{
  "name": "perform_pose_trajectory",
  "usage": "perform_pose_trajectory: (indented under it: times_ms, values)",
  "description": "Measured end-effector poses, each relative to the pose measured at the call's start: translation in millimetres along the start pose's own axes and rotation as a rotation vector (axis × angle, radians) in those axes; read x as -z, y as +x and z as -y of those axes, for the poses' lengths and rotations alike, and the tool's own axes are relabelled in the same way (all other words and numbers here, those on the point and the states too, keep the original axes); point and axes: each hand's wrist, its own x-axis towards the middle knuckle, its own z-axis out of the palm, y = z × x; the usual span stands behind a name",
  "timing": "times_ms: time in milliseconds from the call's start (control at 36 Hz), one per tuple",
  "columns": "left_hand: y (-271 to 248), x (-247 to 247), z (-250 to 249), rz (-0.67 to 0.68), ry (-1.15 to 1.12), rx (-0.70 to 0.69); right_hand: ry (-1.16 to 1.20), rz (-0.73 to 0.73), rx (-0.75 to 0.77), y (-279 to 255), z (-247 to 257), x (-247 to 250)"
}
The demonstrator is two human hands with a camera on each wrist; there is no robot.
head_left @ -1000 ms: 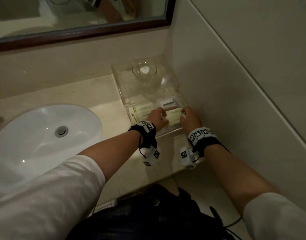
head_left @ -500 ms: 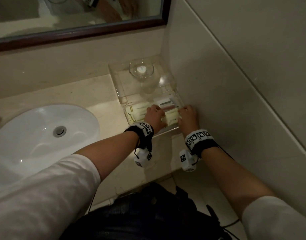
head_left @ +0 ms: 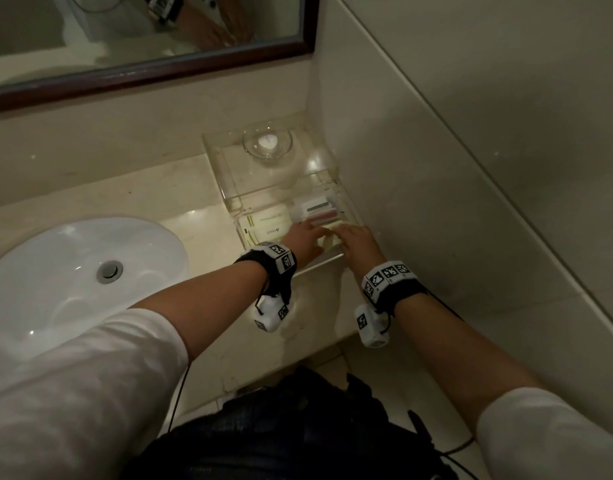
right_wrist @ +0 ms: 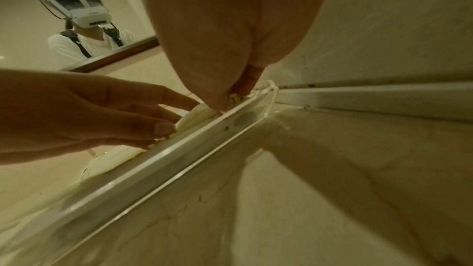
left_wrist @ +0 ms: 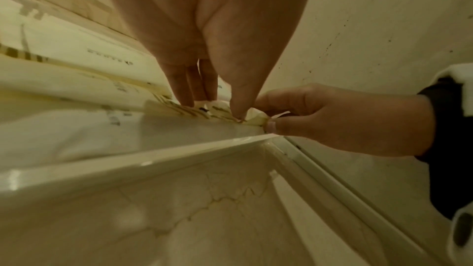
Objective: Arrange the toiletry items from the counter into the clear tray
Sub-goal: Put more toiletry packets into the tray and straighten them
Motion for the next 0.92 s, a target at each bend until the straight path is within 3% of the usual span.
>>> perform_pose_trajectory:
  times_ms: [500, 750, 917]
  values:
    - [-1.4, 7.7, 6.8, 0.075, 0.014, 0.104, -0.032, 0.052, -0.021, -2.9, -1.9, -1.4]
    - [-0.1, 12.7, 10.8, -0.024, 0.037, 0.053, 0.1, -0.24, 0.075, -9.3, -2.2, 9.1]
    - [4.2, 13.1, 7.9, -0.012, 0.005, -0.002, 0.178, -0.224, 0.017, -16.3, 0.6, 13.6]
